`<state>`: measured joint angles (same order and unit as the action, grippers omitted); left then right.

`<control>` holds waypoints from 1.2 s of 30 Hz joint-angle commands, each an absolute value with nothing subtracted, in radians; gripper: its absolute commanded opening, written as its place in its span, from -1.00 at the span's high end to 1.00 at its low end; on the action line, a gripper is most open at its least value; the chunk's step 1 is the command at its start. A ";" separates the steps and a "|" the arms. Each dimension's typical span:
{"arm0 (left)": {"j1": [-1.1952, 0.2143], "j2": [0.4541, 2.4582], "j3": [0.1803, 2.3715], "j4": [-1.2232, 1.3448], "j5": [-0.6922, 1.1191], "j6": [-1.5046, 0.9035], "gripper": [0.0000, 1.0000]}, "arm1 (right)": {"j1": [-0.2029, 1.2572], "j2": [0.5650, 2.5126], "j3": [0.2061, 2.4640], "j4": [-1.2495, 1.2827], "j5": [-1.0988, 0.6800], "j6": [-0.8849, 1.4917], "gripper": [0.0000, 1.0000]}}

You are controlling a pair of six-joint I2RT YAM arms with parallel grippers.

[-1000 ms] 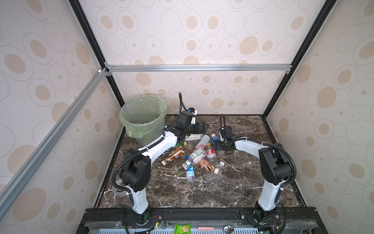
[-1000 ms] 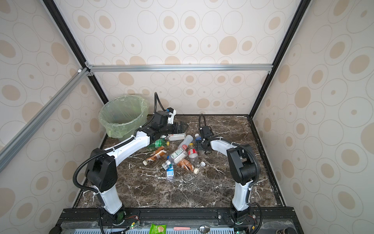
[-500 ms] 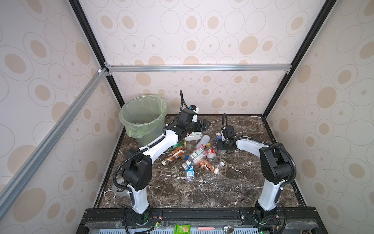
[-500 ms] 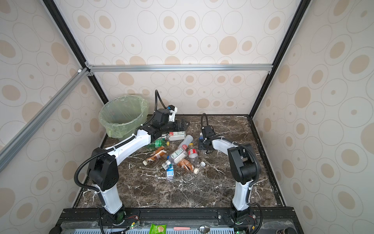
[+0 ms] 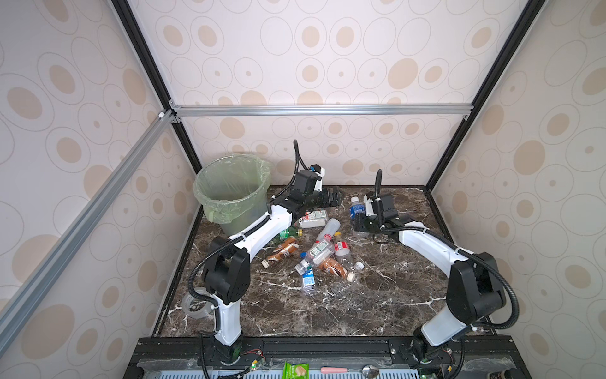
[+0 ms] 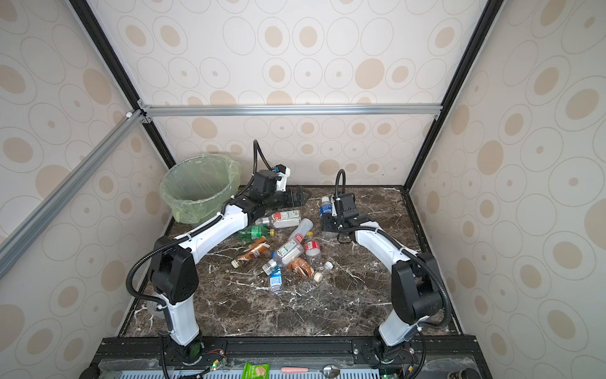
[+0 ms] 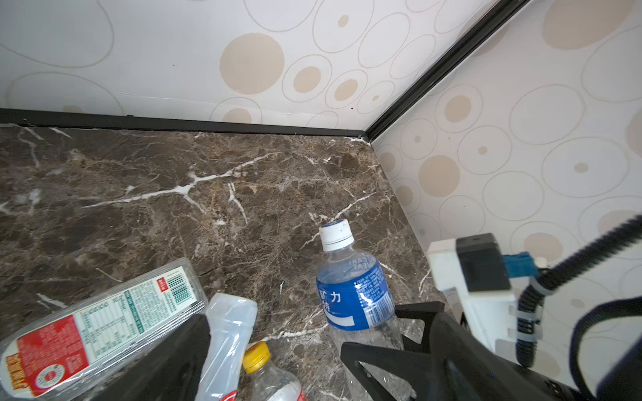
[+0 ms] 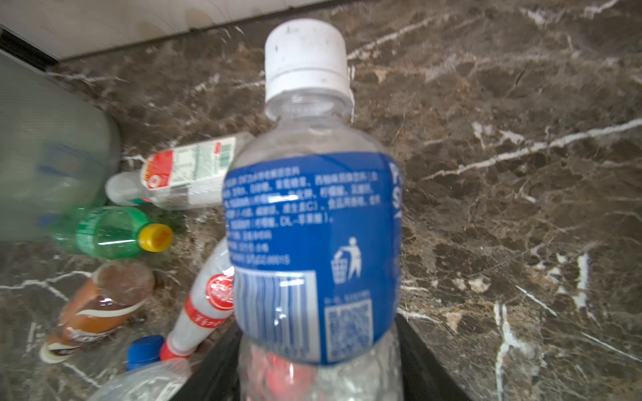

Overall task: Throw the plastic bottles in the bin
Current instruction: Pick up the plastic bottle from the top-center of the table, then throw the plastic bottle into the trash bin.

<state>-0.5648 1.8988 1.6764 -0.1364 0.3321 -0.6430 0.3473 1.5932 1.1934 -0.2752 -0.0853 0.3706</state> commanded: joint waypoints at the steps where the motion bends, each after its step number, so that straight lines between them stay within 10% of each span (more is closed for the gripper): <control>1: -0.574 1.930 1.738 -0.098 0.390 -0.712 -0.98 | 0.351 1.539 1.168 -0.224 -0.154 0.396 -0.08; 36: -0.579 1.956 1.701 0.058 0.520 -0.829 -0.78 | 0.420 1.455 1.163 -0.036 -0.200 0.457 -0.07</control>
<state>-0.5694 1.9430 1.7000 0.0284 0.5007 -0.8165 0.4145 1.4841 1.1702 -0.0704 -0.2058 0.4480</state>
